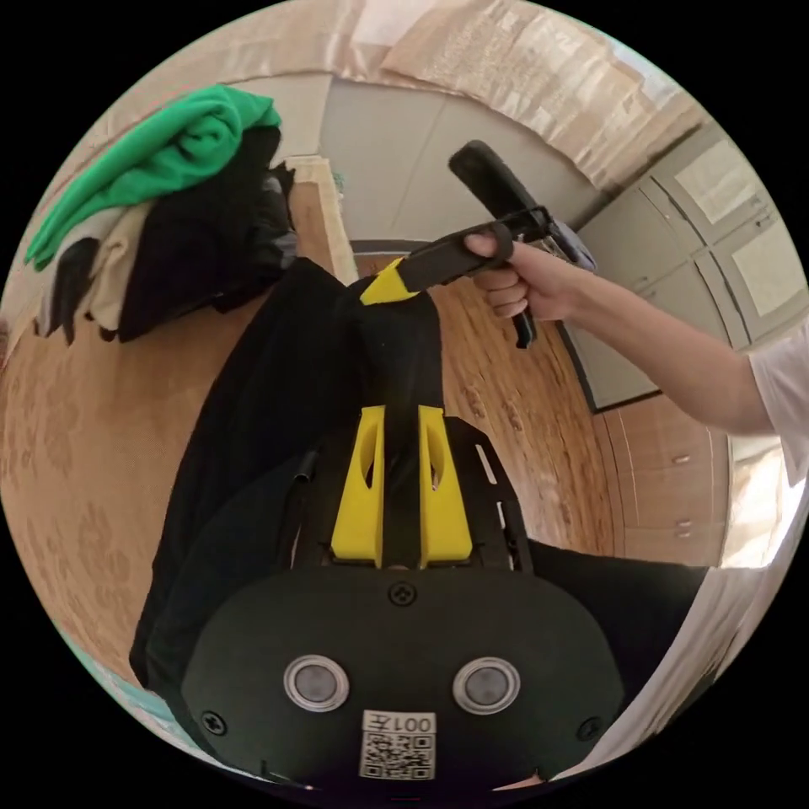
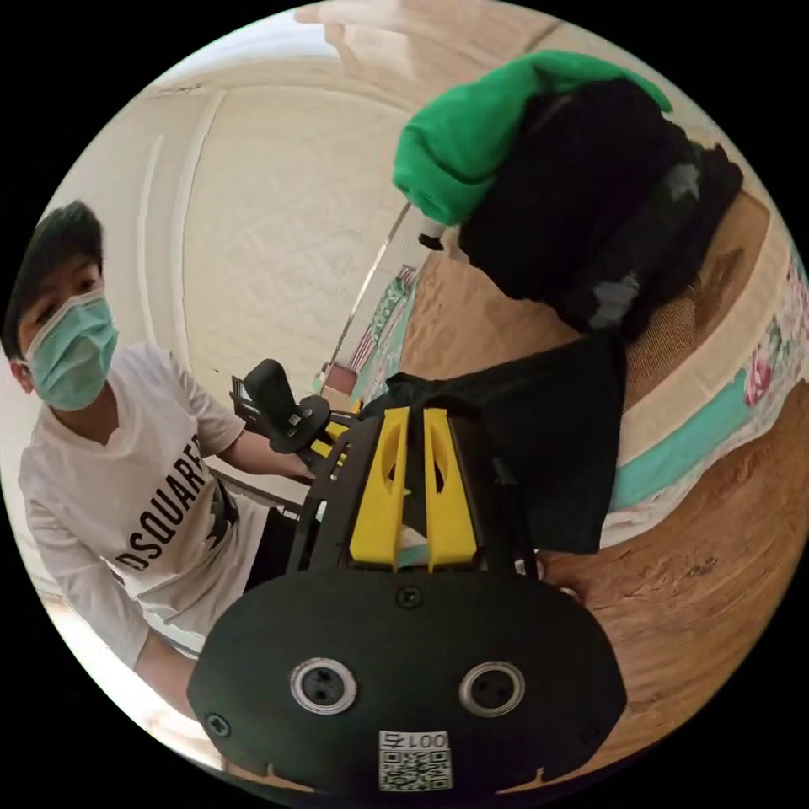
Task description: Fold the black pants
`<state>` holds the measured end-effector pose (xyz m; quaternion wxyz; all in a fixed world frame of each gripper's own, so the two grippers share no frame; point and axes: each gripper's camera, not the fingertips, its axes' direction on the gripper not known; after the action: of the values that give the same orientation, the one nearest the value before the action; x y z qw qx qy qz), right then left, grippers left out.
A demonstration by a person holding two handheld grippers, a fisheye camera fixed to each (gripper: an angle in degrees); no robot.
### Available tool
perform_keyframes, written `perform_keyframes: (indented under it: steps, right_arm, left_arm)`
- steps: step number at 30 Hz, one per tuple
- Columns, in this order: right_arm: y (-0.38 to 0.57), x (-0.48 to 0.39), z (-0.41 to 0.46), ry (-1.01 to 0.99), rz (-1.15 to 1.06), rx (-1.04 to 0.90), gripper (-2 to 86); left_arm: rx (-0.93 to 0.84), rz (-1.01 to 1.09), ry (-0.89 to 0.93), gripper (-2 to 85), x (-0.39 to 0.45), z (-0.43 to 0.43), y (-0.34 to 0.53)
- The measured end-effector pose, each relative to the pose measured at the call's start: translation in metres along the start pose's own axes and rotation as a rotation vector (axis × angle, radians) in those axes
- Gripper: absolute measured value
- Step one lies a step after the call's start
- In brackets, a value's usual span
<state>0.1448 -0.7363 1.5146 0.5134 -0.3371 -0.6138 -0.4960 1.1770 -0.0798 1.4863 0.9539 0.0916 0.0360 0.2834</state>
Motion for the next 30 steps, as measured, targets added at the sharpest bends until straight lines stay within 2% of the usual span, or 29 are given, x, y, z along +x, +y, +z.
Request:
perform_keyframes:
  steps: [3,5,8,9,12,14,16,18,21,24,25,30]
  right_arm:
    - [-0.012,-0.046,-0.01,0.03,-0.171,0.063,1.6]
    - [-0.023,-0.077,-0.011,0.216,-0.29,0.044,1.7]
    - [-0.036,-0.084,-0.003,0.534,-0.343,-0.017,1.5]
    - [-0.038,-0.079,0.0,0.582,-0.344,-0.046,1.5]
    - [-0.045,-0.032,0.026,0.716,-0.235,-0.167,1.4]
    - [-0.041,0.013,0.041,0.828,-0.039,-0.272,1.1]
    - [-0.03,0.029,0.036,0.927,0.085,-0.261,1.2]
    - [-0.016,0.024,0.022,0.878,0.138,-0.163,1.6]
    - [0.02,0.006,0.004,0.657,0.154,-0.009,3.9]
    - [0.059,-0.003,-0.003,0.504,0.217,0.077,12.2]
    - [0.075,0.002,-0.006,0.413,0.288,0.127,15.4]
    - [0.143,0.036,0.006,0.142,0.531,0.389,18.0]
  left_arm:
    - [0.118,-0.04,-0.088,2.9,0.012,-0.04,0.003]
    - [0.159,-0.059,-0.147,2.9,0.017,-0.059,0.002]
    - [0.192,-0.053,-0.253,2.0,0.025,-0.076,-0.003]
    - [0.178,-0.035,-0.28,1.5,0.025,-0.074,-0.007]
    - [0.103,-0.031,-0.283,0.9,0.017,-0.049,-0.017]
    - [-0.007,-0.03,-0.263,0.8,0.008,-0.023,-0.023]
    - [-0.141,-0.07,-0.212,0.8,-0.005,0.004,-0.027]
    - [-0.145,-0.099,-0.169,0.9,-0.009,0.002,-0.026]
    - [-0.072,-0.136,-0.128,0.8,-0.009,-0.024,-0.021]
    - [-0.041,-0.165,-0.082,0.7,-0.005,-0.047,-0.015]
    - [-0.041,-0.171,-0.063,0.6,-0.003,-0.054,-0.013]
    - [-0.092,-0.142,-0.038,0.6,0.011,-0.067,-0.011]
